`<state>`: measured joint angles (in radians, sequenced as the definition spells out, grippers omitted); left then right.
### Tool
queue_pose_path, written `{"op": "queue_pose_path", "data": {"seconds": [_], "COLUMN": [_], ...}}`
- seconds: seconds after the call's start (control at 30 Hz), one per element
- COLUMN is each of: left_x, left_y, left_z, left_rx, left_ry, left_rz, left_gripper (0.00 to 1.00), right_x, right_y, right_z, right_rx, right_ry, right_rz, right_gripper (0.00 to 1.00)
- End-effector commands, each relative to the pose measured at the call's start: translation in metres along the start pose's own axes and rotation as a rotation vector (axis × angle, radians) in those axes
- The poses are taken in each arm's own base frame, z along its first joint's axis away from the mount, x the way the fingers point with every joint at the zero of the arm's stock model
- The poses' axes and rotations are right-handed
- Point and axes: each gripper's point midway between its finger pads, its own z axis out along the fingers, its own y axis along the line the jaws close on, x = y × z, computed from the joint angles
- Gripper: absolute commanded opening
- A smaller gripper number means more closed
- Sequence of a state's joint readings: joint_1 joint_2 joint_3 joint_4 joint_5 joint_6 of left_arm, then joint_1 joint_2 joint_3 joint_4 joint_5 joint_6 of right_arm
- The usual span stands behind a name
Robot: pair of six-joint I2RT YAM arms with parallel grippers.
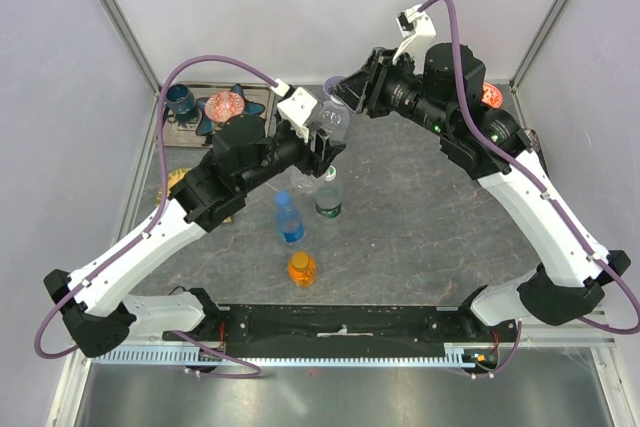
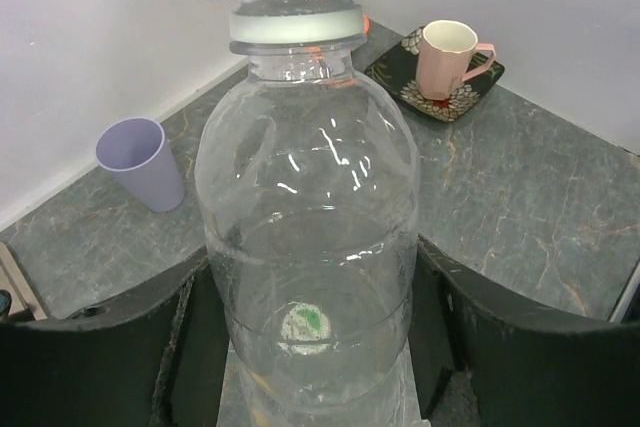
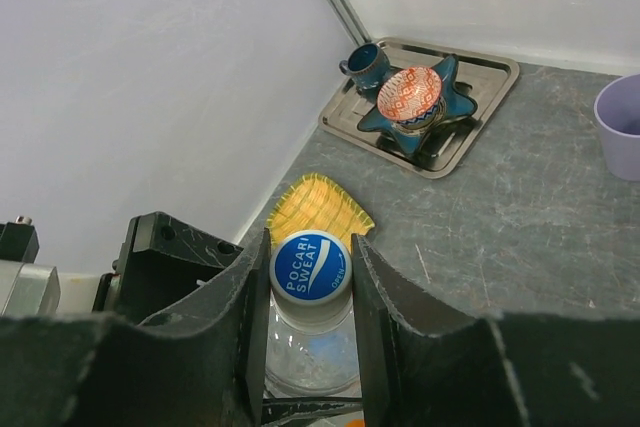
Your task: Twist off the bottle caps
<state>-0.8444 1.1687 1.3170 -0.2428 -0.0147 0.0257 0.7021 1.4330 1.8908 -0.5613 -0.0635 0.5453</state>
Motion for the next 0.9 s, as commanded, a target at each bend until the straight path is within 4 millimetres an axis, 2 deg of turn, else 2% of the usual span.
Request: {"op": "queue_pose_path", "data": {"seconds": [0.0, 0.07, 0.1, 0.17, 0.2, 0.23, 0.27, 0.3, 0.37, 0.4, 0.47, 0.5, 0.53, 0.57, 0.7, 0.87], "left_x": [-0.047, -0.054, -0.057, -0.062, -0.067, -0.070, -0.074, -0.074, -0.080, -0.077, -0.085, -0.081, -0.078, -0.085, -0.081, -0.077], "left_y": [-0.020, -0.028, -0.039, -0.049, -0.064, -0.065, -0.072, -0.091, -0.094, -0.109, -0.107, -0.114, -0.112, -0.113, -0.117, -0.116], "left_z": [-0.015, -0.023, -0.027, -0.036, -0.048, -0.052, -0.059, -0.074, -0.085, -0.103, -0.110, -0.123, -0.120, -0.126, -0.133, -0.127], "left_rx": [0.113, 0.162, 0.226, 0.293, 0.384, 0.421, 0.482, 0.622, 0.732, 0.882, 0.987, 1.083, 1.108, 1.140, 1.224, 1.250], "left_ry": [-0.131, -0.152, -0.162, -0.181, -0.198, -0.212, -0.226, -0.220, -0.235, -0.191, -0.212, -0.150, -0.131, -0.175, -0.105, -0.079], "left_rz": [0.033, 0.027, 0.020, 0.008, -0.011, -0.015, -0.020, -0.050, -0.070, -0.119, -0.119, -0.179, -0.197, -0.151, -0.206, -0.239], "left_gripper": [0.28, 0.29, 0.29, 0.30, 0.30, 0.30, 0.31, 0.31, 0.32, 0.32, 0.31, 0.31, 0.31, 0.31, 0.30, 0.31], "right_x": [-0.003, -0.005, -0.009, -0.005, -0.011, -0.013, -0.007, -0.011, -0.003, -0.007, -0.007, -0.002, 0.001, -0.001, 0.006, 0.015], "right_y": [0.015, 0.026, 0.032, 0.047, 0.058, 0.063, 0.071, 0.080, 0.089, 0.104, 0.120, 0.129, 0.134, 0.140, 0.148, 0.160], "right_z": [-0.020, -0.029, -0.037, -0.047, -0.059, -0.064, -0.071, -0.083, -0.092, -0.110, -0.133, -0.146, -0.151, -0.160, -0.176, -0.198], "right_rx": [-0.073, -0.131, -0.166, -0.258, -0.313, -0.347, -0.409, -0.455, -0.535, -0.624, -0.736, -0.819, -0.859, -0.898, -0.986, -1.149], "right_ry": [0.003, 0.007, -0.004, 0.016, -0.014, -0.026, -0.009, -0.033, -0.024, -0.055, -0.104, -0.089, -0.082, -0.089, -0.068, -0.054], "right_rz": [-0.079, -0.112, -0.148, -0.187, -0.215, -0.249, -0.269, -0.295, -0.336, -0.372, -0.398, -0.409, -0.408, -0.407, -0.424, -0.434], "right_gripper": [0.00, 0.00, 0.00, 0.00, 0.00, 0.00, 0.00, 0.00, 0.00, 0.00, 0.00, 0.00, 0.00, 0.00, 0.00, 0.00]}}
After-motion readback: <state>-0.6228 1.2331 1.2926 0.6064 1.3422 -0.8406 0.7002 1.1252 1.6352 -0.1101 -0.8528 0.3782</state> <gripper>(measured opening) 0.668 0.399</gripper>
